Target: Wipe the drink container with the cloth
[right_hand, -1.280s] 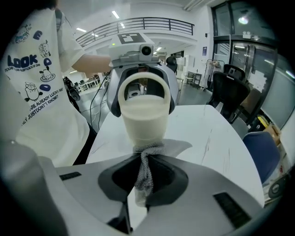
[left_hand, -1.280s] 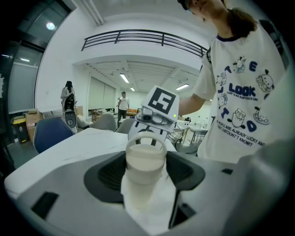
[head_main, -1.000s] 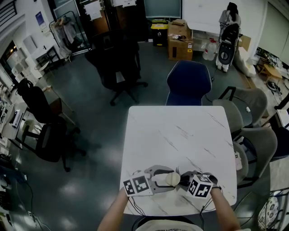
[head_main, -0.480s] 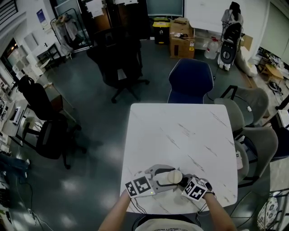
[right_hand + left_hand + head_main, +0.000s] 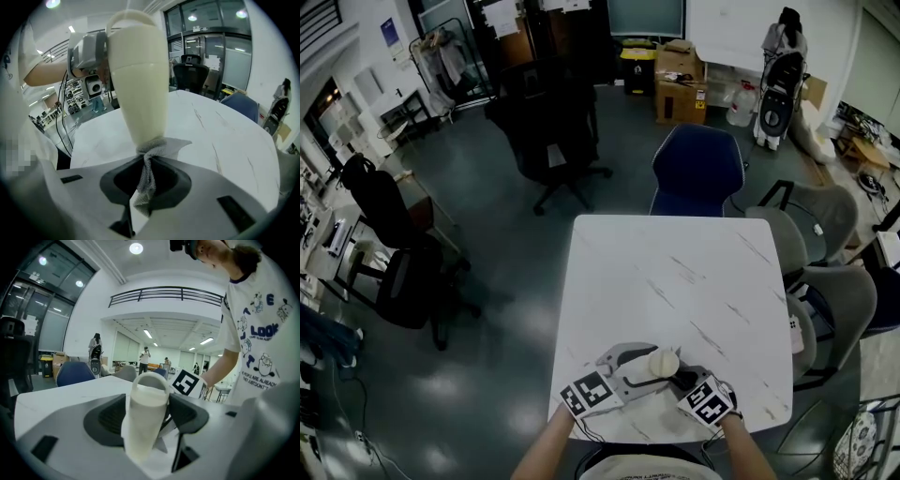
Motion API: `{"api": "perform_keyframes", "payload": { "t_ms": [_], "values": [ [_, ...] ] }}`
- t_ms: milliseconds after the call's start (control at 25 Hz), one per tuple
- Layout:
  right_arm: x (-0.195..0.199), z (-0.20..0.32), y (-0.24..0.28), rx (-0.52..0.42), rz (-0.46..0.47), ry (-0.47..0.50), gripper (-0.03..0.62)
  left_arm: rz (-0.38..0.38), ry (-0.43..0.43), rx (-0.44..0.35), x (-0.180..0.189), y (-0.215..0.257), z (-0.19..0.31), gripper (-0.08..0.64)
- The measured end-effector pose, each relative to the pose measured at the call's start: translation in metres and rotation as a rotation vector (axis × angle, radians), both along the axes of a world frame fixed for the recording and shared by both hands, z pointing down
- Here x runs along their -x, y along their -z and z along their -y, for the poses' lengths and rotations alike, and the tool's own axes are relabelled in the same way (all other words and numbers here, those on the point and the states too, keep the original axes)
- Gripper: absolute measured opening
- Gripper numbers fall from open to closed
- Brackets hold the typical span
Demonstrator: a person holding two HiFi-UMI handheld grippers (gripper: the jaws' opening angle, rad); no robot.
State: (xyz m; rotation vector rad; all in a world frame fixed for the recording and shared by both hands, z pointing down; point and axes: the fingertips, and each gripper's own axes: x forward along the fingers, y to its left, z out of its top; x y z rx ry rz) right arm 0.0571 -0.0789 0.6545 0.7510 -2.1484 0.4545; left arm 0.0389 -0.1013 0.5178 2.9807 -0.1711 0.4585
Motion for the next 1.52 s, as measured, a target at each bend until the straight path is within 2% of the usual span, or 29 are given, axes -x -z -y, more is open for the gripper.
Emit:
{"api": "perform_keyframes", "payload": {
  "t_ms": [240, 440, 680, 960, 1200, 1320, 1440, 1520],
  "values": [
    [-0.001, -0.004, 0.037, -0.071, 0.055, -0.062, 0.046, -0.017, 0.088, -0.018, 0.018, 0.005, -0.001, 0.278],
    [-0.010, 0.000, 0.076, -0.169, 0.097, -0.124, 0.046, -0.076, 0.217, -0.010, 0.037, 0.016, -0.001, 0.278],
    [-0.014, -0.005, 0.101, -0.248, 0.101, -0.141, 0.046, -0.083, 0.353, -0.013, 0.044, 0.022, -0.012, 0.278],
    [-0.011, -0.011, 0.137, -0.339, 0.177, -0.201, 0.046, -0.104, 0.406, -0.074, 0.038, 0.037, -0.034, 0.278],
    [-0.009, -0.016, 0.171, -0.433, 0.233, -0.295, 0.046, -0.117, 0.510, -0.090, 0.043, 0.046, -0.042, 0.278],
    [-0.012, -0.021, 0.176, -0.445, 0.246, -0.348, 0.046, -0.124, 0.530, -0.072, 0.040, 0.051, -0.050, 0.278],
    [-0.016, -0.028, 0.176, -0.440, 0.262, -0.386, 0.046, -0.113, 0.529, -0.113, 0.038, 0.050, -0.057, 0.278],
    [-0.018, -0.032, 0.176, -0.442, 0.271, -0.408, 0.046, -0.116, 0.560, -0.110, 0.040, 0.053, -0.060, 0.278]
  ]
}}
